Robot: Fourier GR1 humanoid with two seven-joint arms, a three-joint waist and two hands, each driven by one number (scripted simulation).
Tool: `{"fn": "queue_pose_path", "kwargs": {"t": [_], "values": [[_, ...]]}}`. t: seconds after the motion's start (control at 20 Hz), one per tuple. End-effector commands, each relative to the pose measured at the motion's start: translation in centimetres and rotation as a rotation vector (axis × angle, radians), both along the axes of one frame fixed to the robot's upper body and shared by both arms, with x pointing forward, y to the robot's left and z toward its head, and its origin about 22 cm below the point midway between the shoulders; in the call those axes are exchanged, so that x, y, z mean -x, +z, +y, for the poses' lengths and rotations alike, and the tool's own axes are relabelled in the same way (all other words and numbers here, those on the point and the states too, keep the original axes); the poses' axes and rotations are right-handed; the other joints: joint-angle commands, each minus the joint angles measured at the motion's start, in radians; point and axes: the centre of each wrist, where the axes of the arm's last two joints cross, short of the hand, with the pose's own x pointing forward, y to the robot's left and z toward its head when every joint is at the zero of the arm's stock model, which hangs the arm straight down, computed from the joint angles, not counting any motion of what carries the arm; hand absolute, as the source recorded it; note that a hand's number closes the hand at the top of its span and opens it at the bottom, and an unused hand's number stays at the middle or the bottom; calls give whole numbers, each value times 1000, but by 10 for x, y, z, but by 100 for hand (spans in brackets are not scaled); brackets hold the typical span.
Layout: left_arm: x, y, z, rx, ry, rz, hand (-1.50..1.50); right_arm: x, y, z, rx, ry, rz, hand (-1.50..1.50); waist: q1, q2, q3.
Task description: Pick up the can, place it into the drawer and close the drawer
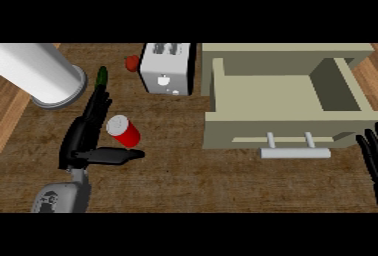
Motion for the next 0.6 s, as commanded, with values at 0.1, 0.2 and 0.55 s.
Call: {"fn": "queue_pose_path", "kwargs": {"t": [0.1, 0.2, 0.55], "values": [[8, -19, 4, -22, 27, -1, -150, -9, -1, 2, -5, 2, 1, -150, 2, 0, 0], [-5, -29, 22, -19, 26, 20, -150, -19, -8, 10, 5, 9, -11, -150, 2, 0, 0], [7, -72, 26, -45, 28, 26, -150, -16, -10, -4, 4, -1, 2, -150, 0, 0, 0]]}}
